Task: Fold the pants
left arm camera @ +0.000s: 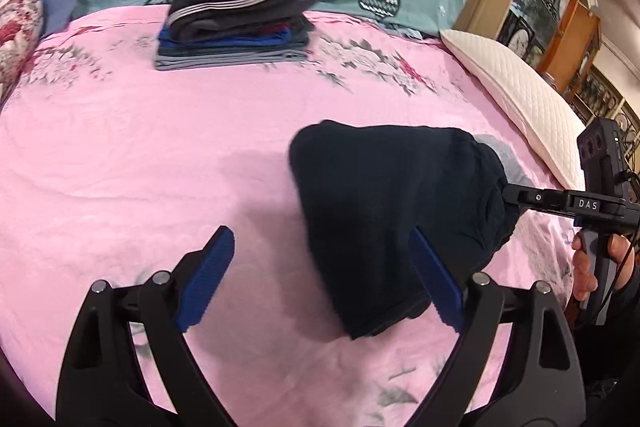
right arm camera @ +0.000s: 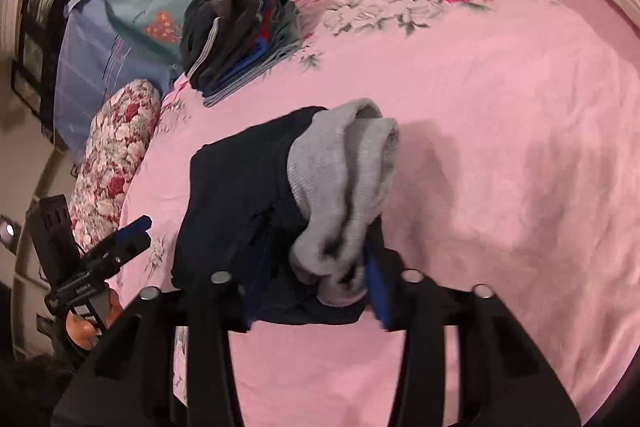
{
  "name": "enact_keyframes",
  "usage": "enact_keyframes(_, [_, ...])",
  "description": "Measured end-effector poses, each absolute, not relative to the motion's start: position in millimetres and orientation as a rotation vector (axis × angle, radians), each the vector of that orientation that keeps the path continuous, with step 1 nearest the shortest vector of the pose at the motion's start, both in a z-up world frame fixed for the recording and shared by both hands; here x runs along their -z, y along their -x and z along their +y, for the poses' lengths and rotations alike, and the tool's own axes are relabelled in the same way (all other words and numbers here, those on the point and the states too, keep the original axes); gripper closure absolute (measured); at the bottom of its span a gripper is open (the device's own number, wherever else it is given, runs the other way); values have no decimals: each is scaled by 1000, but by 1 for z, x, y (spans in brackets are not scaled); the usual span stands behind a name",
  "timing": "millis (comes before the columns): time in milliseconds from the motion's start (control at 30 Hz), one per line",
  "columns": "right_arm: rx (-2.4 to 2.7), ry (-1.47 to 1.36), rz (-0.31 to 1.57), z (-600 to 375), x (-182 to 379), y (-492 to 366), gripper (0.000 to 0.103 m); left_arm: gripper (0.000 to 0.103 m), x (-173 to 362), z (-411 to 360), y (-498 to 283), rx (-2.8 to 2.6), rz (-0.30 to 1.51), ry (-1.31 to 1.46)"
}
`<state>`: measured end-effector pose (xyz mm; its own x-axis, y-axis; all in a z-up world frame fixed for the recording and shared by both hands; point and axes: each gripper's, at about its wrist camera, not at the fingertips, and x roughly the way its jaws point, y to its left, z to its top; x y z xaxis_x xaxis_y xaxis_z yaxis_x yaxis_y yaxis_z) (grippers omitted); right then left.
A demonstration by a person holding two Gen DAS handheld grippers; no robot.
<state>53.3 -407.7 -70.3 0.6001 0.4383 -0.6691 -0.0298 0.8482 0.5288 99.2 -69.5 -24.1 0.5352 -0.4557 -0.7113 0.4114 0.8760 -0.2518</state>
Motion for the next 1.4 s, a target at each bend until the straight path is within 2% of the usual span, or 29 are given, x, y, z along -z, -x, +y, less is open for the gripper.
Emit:
enact_keyframes(100, [-333, -501, 870, -403, 43, -53, 83, 13, 24, -59, -100, 498, 855, 80])
enact_keyframes(233, [-430, -486, 801, -384, -7, -67, 84, 13, 21, -53, -97, 491, 840, 107])
enact_keyframes(400, [-576, -442, 635, -350, -72, -64, 85, 13, 12, -51, -91, 489, 817, 107])
enact_keyframes(467, [-524, -460, 693, -357, -54, -68, 85, 13, 11, -52, -88, 503, 812, 104])
enact_keyframes(633, [-228, -470, 943, -394, 50, -79, 84, 13, 12, -77, -86, 558, 801, 50])
enact_keyframes(700, [-220, -533, 979, -409, 74, -76, 81, 13, 13, -101, -89, 590, 796, 7])
enact_keyframes(833, [-208, -502, 961, -413, 62, -68, 75, 13, 14, -141, -98, 604, 783, -80])
enact_keyframes(900, [-138, -445, 940, -415, 48, -66, 71, 13, 32, -156, -108, 553, 834, -155])
enact_keyframes(967, [-74, -383, 861, -418, 23, -58, 71, 12, 60, -164, -116, 571, 953, -176])
enact_keyframes(1133, [-331, -409, 731, -391, -1, -61, 71, 12, 69, -162, -109, 578, 947, -171])
enact_keyframes(1233, [-286, -379, 869, -377, 30, -87, 71, 12, 69, -157, -104, 584, 944, -170])
enact_keyframes(1300, [-208, -416, 1022, -389, 76, -103, 73, 12, 67, -151, -99, 593, 937, -153])
enact_keyframes(1400, [-232, -438, 1003, -398, 80, -94, 74, 13, 58, -134, -87, 611, 892, -89])
